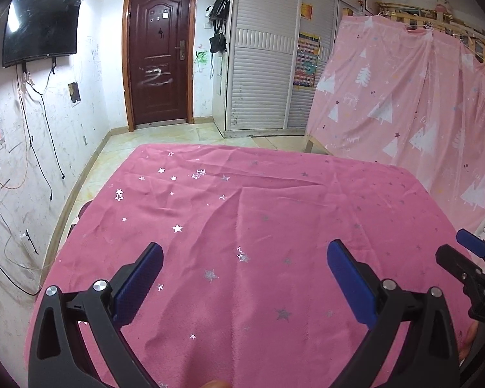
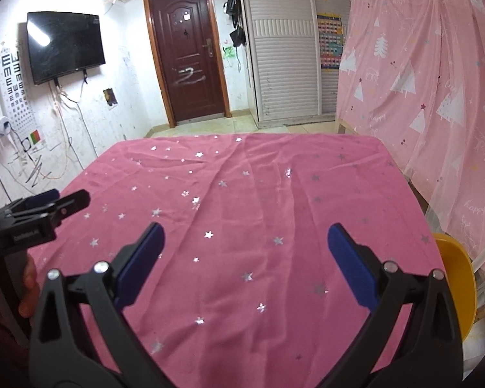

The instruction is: Collect trash

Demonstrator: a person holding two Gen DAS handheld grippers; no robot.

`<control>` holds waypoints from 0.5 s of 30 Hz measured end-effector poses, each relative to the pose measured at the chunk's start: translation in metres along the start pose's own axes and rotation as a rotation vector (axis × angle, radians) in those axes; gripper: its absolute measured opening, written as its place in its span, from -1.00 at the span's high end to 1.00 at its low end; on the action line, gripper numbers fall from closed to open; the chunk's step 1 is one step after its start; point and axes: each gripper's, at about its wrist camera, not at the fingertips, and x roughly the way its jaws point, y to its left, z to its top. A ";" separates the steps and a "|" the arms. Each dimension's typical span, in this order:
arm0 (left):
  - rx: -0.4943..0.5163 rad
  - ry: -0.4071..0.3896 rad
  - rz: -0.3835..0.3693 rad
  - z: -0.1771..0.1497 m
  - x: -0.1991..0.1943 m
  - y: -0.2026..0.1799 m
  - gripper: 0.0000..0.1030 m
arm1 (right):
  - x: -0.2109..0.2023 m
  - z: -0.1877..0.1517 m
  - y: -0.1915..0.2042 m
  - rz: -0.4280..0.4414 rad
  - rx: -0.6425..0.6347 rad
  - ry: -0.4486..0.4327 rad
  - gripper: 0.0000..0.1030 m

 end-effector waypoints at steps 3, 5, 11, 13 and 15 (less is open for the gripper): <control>-0.002 -0.002 -0.001 0.000 0.001 0.001 -0.84 | 0.002 0.000 0.002 0.000 0.003 0.006 -0.88; 0.000 0.000 -0.002 0.000 0.002 0.002 -0.84 | 0.002 0.000 0.003 -0.001 0.001 0.008 -0.88; -0.006 0.007 -0.002 0.000 0.001 0.003 -0.84 | 0.002 0.000 0.001 0.003 -0.001 0.013 -0.88; -0.007 0.009 -0.002 -0.001 0.001 0.003 -0.84 | 0.003 0.000 0.001 0.004 0.000 0.013 -0.88; -0.008 0.011 -0.002 -0.001 0.001 0.002 -0.84 | 0.003 -0.001 0.000 0.006 0.000 0.014 -0.88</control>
